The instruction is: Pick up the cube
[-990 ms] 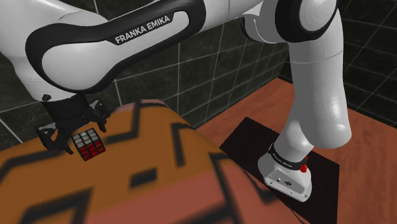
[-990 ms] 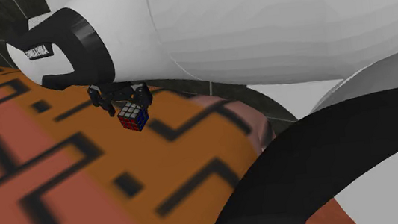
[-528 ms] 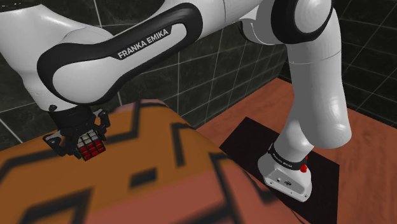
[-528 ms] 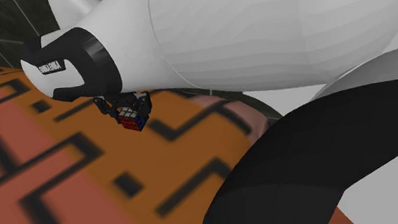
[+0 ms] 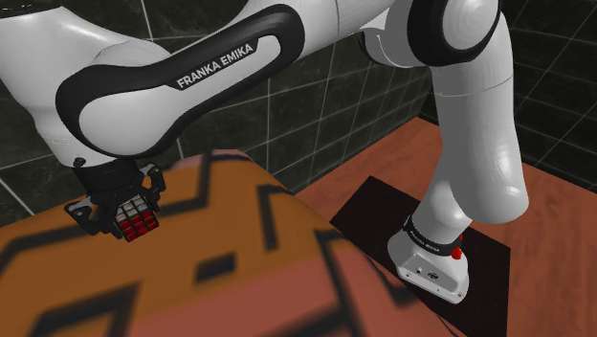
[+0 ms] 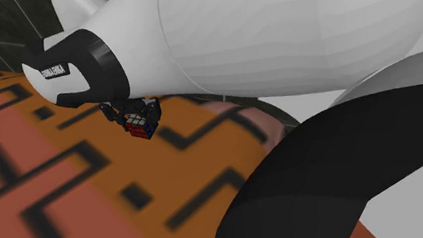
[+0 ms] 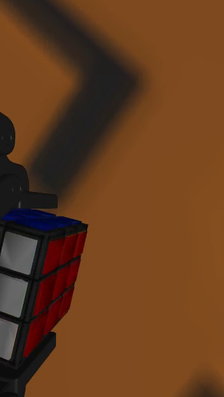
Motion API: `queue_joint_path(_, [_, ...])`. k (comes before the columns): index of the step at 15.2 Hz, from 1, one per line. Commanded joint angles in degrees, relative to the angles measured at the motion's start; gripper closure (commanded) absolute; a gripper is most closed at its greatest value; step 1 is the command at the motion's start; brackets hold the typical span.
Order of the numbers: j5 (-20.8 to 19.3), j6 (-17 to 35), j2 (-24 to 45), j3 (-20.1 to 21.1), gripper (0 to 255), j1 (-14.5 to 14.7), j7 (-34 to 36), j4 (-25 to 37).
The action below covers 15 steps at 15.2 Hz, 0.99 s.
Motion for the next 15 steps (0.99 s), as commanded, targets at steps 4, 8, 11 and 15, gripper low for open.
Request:
queue_joint_path(4, [0.62, -2.52, -0.94, 0.37, 255, -0.05, -0.42, 1.69])
queue_joint_path(8, [1.17, -5.12, -1.78, 0.69, 255, -0.02, -0.79, 3.58])
queue_joint_path(11, [1.52, -7.14, -2.28, 0.9, 255, 0.07, -1.04, 5.19])
queue_joint_path(15, [1.89, -9.93, -2.78, 1.12, 255, 0.29, -1.34, 7.6])
